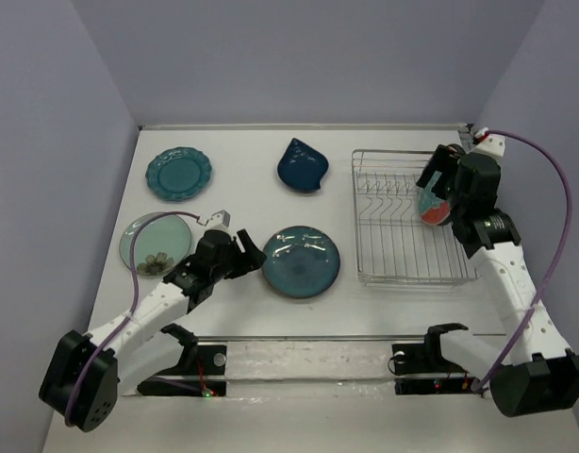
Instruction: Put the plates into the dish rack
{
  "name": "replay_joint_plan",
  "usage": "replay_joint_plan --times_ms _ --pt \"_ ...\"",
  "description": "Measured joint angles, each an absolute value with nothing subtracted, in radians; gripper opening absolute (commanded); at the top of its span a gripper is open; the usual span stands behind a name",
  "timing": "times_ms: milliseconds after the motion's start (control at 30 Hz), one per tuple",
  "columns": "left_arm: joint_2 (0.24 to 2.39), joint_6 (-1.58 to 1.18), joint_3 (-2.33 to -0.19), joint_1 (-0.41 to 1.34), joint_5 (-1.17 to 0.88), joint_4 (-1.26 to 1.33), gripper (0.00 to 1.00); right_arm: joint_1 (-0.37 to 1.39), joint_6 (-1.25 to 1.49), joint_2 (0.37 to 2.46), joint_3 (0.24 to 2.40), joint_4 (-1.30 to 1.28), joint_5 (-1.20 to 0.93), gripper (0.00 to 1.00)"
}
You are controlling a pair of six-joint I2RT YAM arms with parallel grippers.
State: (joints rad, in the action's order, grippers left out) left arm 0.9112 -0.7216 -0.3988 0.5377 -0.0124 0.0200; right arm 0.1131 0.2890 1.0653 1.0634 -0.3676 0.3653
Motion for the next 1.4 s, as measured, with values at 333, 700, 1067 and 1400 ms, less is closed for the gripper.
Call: replay_joint_plan --times_ms 333,700,1067,1400 --pt "1.151 -0.735 -0.393 0.548 -0.067 0.197 0.71 0.113 0.389 0.884 0.915 -0.281 0.022 0.91" --pt "1.333 -0.74 -0.394 0.549 -0.108 0.362 0.06 0.126 0.507 0.881 0.738 -0.17 -0.327 0.9" --pt "1.11 -0.737 -0.399 0.552 -0.076 0.295 0.06 0.22 0.527 0.877 0.739 -0.109 -0.546 0.9" --pt "0.779 -0.694 -0.497 0.529 -0.016 -0.02 0.06 0.398 0.522 1.005 0.747 -0.045 -0.596 0.91"
